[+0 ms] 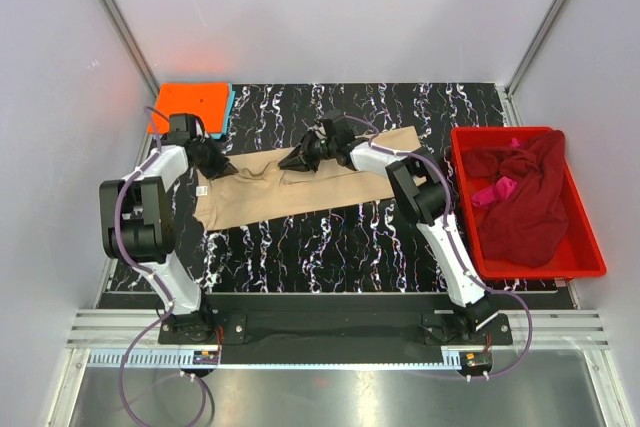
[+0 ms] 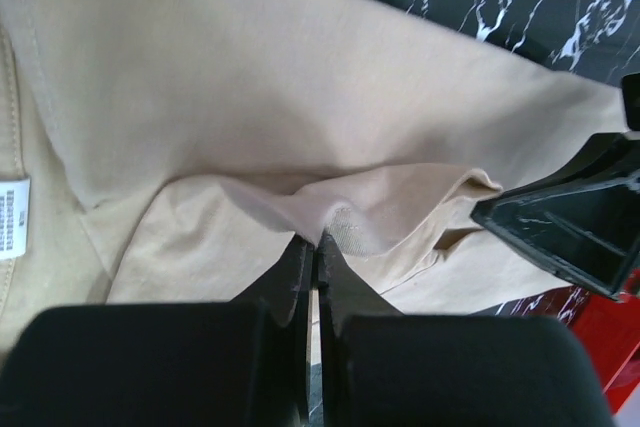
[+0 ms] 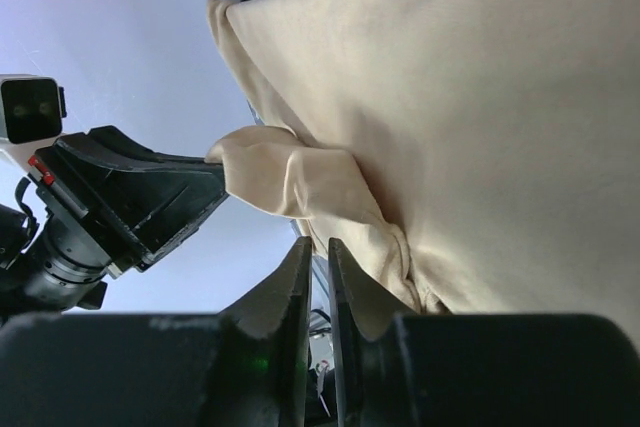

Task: Fold and stack the t-shirts
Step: Fold the tshirt

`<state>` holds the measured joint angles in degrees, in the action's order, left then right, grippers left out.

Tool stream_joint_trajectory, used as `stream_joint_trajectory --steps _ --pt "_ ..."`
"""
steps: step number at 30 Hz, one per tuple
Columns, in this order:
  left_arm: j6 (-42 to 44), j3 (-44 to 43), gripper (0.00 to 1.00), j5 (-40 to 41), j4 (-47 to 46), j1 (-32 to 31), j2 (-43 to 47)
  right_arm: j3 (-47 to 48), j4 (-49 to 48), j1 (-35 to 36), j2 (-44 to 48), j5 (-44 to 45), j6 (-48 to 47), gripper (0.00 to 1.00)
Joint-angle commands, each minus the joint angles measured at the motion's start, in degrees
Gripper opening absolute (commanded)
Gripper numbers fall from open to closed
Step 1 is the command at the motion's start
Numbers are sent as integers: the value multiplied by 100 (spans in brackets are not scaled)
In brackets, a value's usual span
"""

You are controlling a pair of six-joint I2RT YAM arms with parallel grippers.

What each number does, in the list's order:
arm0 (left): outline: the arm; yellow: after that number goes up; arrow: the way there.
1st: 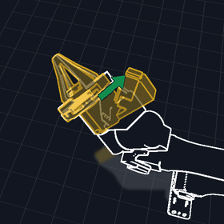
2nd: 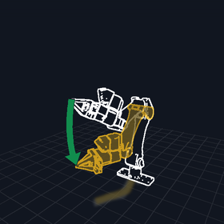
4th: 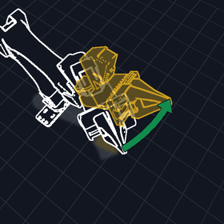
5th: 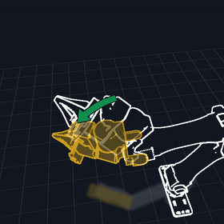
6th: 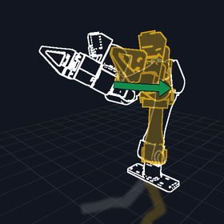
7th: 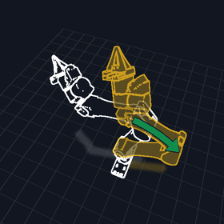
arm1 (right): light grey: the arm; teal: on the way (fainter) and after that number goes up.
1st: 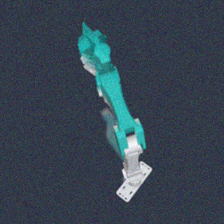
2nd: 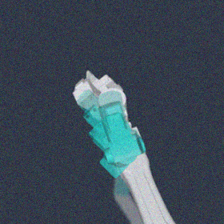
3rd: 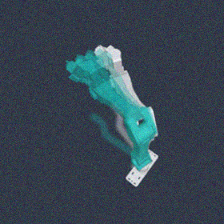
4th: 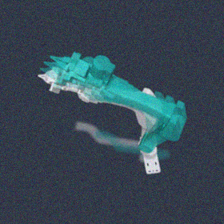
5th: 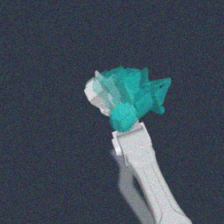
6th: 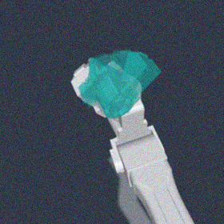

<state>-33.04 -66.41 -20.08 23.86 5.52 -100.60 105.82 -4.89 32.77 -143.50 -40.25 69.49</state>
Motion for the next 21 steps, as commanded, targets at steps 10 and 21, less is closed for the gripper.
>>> stream_joint_trajectory --steps 10,21 --pt "-124 -566 0 136 -180 19 -417 606 -109 -149 -292 -255 20 10" --pt "-291 -1022 7 232 -311 116 -882 1318 1100 -228 -398 -150 -951 26"
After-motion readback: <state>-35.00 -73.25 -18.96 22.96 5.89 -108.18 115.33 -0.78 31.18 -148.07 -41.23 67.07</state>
